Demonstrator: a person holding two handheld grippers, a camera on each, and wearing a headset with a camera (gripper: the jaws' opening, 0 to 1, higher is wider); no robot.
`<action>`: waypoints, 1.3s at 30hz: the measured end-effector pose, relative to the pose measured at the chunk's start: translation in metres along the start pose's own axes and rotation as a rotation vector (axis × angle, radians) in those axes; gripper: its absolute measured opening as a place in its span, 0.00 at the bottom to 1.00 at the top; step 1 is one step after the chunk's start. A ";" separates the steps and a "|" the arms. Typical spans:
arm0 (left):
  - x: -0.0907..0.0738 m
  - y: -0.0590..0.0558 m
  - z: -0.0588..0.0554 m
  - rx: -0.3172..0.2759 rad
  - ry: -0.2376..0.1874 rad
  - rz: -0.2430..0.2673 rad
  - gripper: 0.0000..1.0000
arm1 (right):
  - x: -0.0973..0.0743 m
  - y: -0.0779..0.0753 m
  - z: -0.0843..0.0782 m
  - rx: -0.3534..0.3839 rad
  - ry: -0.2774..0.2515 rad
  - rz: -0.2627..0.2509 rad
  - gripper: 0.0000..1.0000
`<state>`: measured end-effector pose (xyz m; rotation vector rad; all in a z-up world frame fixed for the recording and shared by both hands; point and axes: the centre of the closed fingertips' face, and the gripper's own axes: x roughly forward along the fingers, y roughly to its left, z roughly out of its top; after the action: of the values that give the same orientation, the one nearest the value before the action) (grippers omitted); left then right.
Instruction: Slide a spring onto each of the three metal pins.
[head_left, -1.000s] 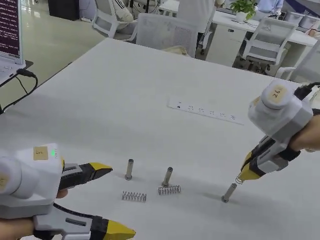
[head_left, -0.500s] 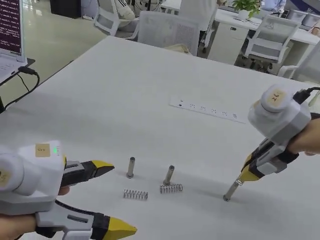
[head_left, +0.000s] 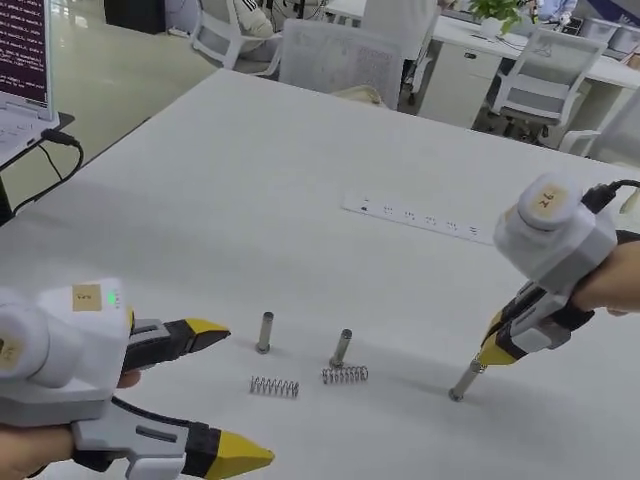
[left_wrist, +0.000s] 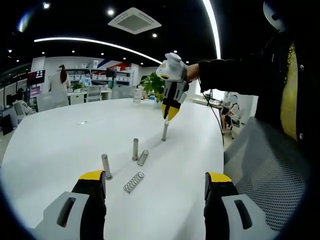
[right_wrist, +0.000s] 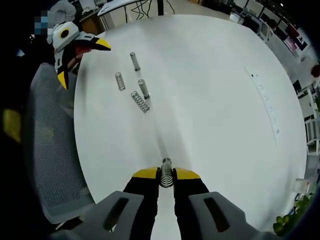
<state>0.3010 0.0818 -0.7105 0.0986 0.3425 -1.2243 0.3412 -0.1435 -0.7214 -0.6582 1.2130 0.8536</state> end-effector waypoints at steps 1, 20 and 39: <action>0.000 0.000 0.000 0.001 0.001 0.000 0.78 | 0.000 0.000 0.000 0.000 -0.001 0.000 0.08; 0.002 -0.002 0.000 0.003 0.002 -0.008 0.77 | 0.022 0.000 -0.004 0.008 0.027 0.006 0.08; 0.002 -0.003 0.000 0.004 0.007 -0.008 0.77 | 0.044 -0.001 -0.010 0.031 0.038 0.012 0.08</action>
<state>0.2992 0.0794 -0.7102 0.1046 0.3470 -1.2325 0.3422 -0.1433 -0.7663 -0.6447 1.2627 0.8342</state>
